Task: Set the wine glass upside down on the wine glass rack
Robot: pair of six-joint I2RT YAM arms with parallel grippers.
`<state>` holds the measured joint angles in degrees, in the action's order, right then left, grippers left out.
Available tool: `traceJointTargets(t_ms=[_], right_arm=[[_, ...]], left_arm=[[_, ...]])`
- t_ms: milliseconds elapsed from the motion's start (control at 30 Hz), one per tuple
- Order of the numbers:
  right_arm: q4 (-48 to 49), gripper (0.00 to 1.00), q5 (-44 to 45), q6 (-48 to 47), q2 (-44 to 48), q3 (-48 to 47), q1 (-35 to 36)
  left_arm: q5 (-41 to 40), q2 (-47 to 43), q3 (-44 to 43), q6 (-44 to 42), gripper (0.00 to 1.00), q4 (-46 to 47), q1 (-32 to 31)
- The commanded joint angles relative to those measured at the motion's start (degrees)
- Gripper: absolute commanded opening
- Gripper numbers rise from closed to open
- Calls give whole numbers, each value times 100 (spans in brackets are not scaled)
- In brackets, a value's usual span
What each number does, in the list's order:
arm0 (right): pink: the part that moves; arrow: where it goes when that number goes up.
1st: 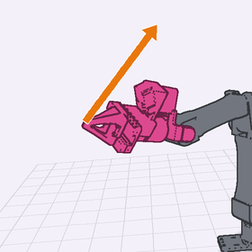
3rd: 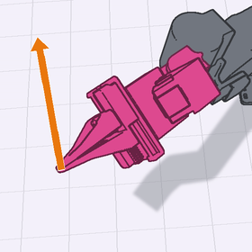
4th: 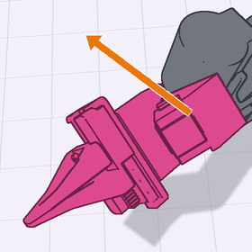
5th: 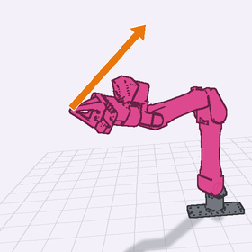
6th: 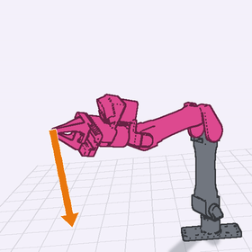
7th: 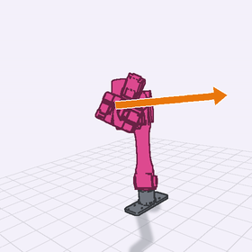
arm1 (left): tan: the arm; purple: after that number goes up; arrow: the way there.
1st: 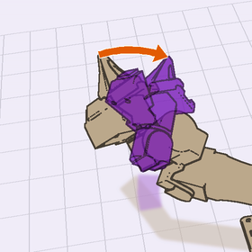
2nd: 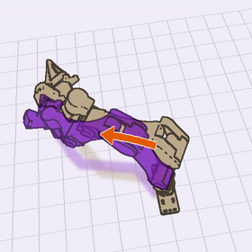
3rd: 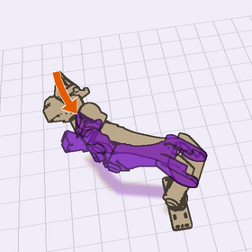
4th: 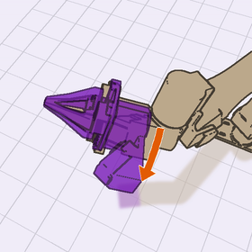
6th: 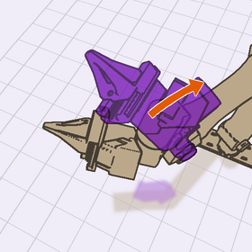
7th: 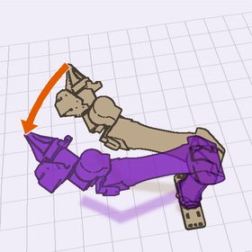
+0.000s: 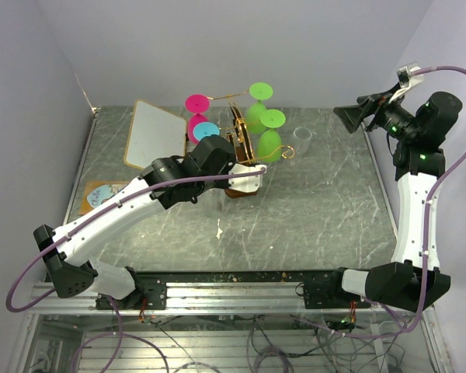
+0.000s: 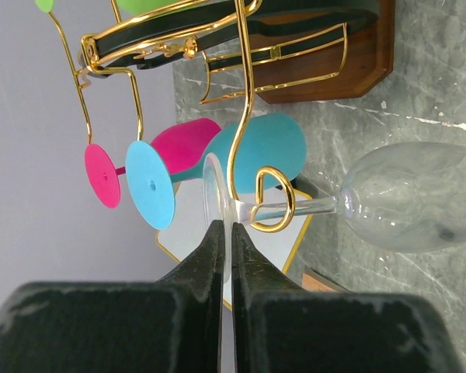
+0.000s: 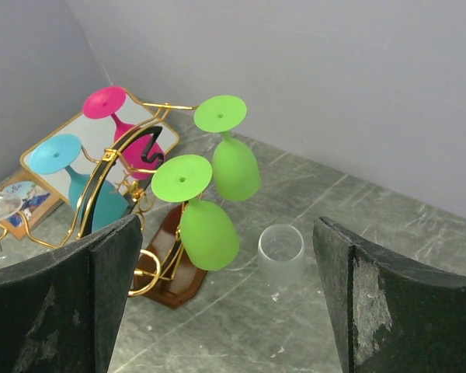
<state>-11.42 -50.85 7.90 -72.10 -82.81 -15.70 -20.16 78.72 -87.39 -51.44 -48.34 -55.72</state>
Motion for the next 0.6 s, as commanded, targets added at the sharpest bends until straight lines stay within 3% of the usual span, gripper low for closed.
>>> traceJointTargets(t_ms=[0, 567], right_arm=[[105, 91, -12, -8, 72, 44, -63], [150, 91, -35, -43, 126, 203, -64]], left_arm=[[165, -90, -334, 59, 7, 66, -43], [403, 107, -214, 132, 7, 192, -79]])
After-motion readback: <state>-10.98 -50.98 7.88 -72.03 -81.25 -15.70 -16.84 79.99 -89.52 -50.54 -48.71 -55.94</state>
